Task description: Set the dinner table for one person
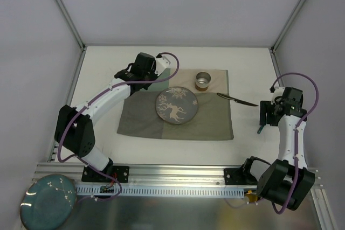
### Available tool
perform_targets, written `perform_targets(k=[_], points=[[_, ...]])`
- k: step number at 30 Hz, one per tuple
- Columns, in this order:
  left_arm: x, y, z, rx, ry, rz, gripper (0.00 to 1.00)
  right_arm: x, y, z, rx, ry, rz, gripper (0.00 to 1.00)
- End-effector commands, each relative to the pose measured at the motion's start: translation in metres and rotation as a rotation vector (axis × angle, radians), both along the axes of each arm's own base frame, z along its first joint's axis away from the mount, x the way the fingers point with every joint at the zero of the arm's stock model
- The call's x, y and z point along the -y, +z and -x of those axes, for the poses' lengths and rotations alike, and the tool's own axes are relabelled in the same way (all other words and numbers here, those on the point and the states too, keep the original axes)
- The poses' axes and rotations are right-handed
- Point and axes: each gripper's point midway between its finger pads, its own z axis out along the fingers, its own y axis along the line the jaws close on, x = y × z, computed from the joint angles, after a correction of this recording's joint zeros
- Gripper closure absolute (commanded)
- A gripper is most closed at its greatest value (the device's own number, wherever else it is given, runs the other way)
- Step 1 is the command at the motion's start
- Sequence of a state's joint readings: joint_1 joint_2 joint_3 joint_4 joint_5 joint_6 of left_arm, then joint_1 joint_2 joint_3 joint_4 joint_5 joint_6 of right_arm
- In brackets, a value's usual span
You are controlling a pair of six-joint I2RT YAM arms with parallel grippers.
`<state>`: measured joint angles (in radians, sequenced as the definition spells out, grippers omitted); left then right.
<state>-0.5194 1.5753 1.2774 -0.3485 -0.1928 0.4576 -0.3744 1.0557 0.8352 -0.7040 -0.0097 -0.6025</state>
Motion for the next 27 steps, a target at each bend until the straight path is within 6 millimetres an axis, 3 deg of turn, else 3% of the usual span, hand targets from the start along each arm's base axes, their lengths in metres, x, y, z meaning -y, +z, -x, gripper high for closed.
perform_targets(k=[1, 7, 11, 27], points=[[-0.006, 0.009, 0.000, 0.032, 0.008, 0.001, 0.71, 0.009, -0.016, 0.029, -0.111, -0.060, 0.051, 0.26], [0.004, 0.001, 0.000, -0.003, -0.007, 0.037, 0.71, 0.012, -0.027, 0.029, -0.142, -0.049, 0.045, 0.26], [0.010, -0.009, -0.005, -0.029, -0.010, 0.040, 0.72, 0.015, -0.048, 0.023, -0.203, -0.030, 0.028, 0.27], [0.016, -0.012, -0.015, -0.034, -0.001, 0.028, 0.73, 0.021, -0.084, -0.007, -0.231, 0.008, -0.029, 0.38]])
